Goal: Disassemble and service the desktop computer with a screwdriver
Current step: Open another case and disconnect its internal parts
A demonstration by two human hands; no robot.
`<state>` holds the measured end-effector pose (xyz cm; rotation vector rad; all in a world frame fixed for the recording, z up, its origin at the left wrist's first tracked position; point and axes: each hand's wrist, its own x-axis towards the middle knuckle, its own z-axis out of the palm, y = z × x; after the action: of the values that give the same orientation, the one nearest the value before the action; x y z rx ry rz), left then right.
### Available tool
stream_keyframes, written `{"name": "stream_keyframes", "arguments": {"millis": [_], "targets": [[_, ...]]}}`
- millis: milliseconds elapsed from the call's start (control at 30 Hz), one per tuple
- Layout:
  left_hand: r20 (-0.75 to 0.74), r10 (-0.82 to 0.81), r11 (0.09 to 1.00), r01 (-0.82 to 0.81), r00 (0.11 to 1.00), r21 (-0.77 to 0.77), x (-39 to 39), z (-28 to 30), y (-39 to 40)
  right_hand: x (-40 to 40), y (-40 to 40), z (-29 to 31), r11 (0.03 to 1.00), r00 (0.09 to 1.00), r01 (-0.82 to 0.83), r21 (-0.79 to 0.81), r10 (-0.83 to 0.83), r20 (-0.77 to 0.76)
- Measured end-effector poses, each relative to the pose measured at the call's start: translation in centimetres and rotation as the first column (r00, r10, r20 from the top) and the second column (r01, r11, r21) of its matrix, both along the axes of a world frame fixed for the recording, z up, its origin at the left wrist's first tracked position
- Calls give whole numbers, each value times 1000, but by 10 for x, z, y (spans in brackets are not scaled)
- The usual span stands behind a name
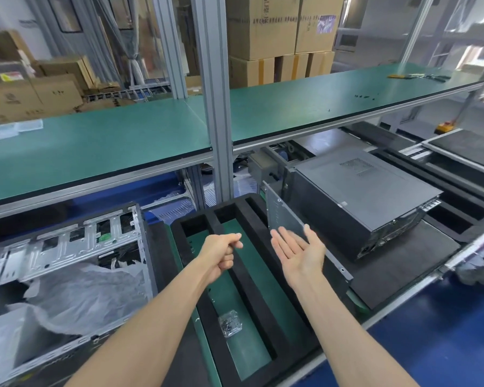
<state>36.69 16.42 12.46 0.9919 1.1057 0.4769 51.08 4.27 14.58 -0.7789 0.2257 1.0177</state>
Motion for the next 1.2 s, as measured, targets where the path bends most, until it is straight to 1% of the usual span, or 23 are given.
{"name": "stream_keyframes", "arguments": {"millis": [67,133,200,267,300,333,400,433,500,567,600,667,733,800,900,967,1033,1067,1133,1200], "targets": [[52,19,999,-18,998,-29,-3,4,0,-9,7,-1,996,993,-83,-41,86,75],[168,64,993,-46,984,-111,-9,7,1,-17,14,-2,979,968,-152,-135,175,182],[295,130,976,-70,947,-208,-15,10,2,-29,23,-1,938,906,-207,-279,292,307],[363,174,967,-90,915,-237,-18,10,1,-45,33,-2,874,839,-245,-420,408,361],[379,187,967,-102,906,-233,-19,8,-1,-55,36,-5,851,822,-269,-451,447,352],[390,193,968,-110,900,-225,-20,6,-4,-66,38,-10,843,817,-308,-440,471,331],[409,156,980,-89,899,-178,-21,0,-9,-86,42,-24,868,857,-376,-326,459,234],[404,109,990,-60,908,-131,-21,-3,-12,-93,44,-31,890,892,-377,-257,423,157],[372,13,999,5,928,-46,-22,-7,-16,-104,54,-45,938,947,-311,-155,319,27],[342,-48,998,59,939,-20,-26,-6,-15,-112,66,-51,964,967,-253,-82,250,-44],[332,-89,995,95,939,-4,-29,-6,-13,-114,69,-53,968,970,-240,-74,235,-62],[313,-184,983,182,932,36,-35,-8,-6,-114,69,-62,970,975,-214,-118,206,-80],[301,-256,966,256,919,41,-41,-11,0,-111,68,-69,956,974,-225,-186,221,-41],[305,-272,960,279,913,20,-44,-17,4,-107,68,-78,945,968,-247,-212,248,-22],[308,-221,974,225,925,24,-45,-27,12,-101,71,-85,919,947,-313,-238,321,-3],[246,-199,980,188,949,67,-47,-31,16,-95,71,-89,898,931,-352,-264,365,3],[109,-187,975,171,976,143,-47,-37,21,-90,72,-93,849,894,-415,-327,448,28],[20,-177,969,171,984,178,-47,-40,22,-87,73,-96,803,854,-460,-380,516,57],[-175,-154,951,194,972,241,-46,-50,25,-81,74,-102,680,738,-527,-510,664,122],[-392,-160,898,298,906,324,-47,-66,28,-75,74,-109,567,618,-548,-615,770,160]]}}
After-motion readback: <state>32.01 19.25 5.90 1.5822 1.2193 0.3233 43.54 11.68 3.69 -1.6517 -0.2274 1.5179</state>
